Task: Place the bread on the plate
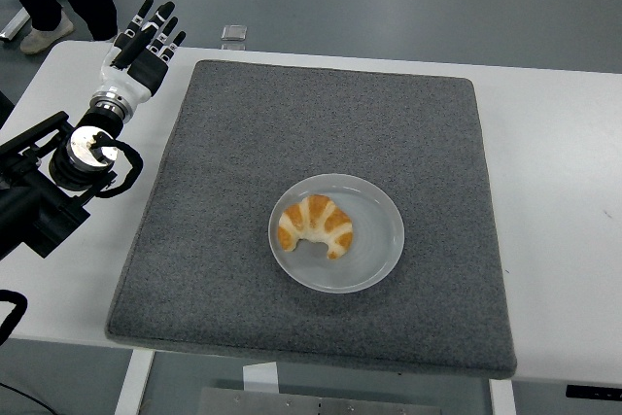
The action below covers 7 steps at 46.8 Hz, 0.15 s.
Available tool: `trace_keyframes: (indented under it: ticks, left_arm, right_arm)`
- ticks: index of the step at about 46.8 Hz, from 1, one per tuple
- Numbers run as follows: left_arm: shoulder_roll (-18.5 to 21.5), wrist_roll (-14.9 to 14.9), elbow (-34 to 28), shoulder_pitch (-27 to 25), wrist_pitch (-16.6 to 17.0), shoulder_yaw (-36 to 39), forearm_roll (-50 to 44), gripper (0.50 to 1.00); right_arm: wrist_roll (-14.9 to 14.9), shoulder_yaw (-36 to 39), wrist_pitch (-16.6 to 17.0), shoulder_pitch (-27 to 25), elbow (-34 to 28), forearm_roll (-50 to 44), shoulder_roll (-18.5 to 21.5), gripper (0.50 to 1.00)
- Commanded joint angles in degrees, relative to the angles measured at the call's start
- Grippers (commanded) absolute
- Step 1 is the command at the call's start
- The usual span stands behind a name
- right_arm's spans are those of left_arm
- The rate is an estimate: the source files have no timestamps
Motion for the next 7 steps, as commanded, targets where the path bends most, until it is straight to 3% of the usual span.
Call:
trace_keyframes:
  ticks: [1,7]
  left_arm:
    - [-0.05,-0.04,0.0,-0.08,-0.6,-0.19,0.01,1.0]
    - [-0.05,-0.04,0.0,-0.08,-1.22,-1.69,0.27,1.0]
  right_arm:
    - [0.0,0.13,0.05,0.01,0.01,0.12,0.0,0.952]
    - [0.0,0.13,0.05,0.01,0.36,0.12,0.0,0.952]
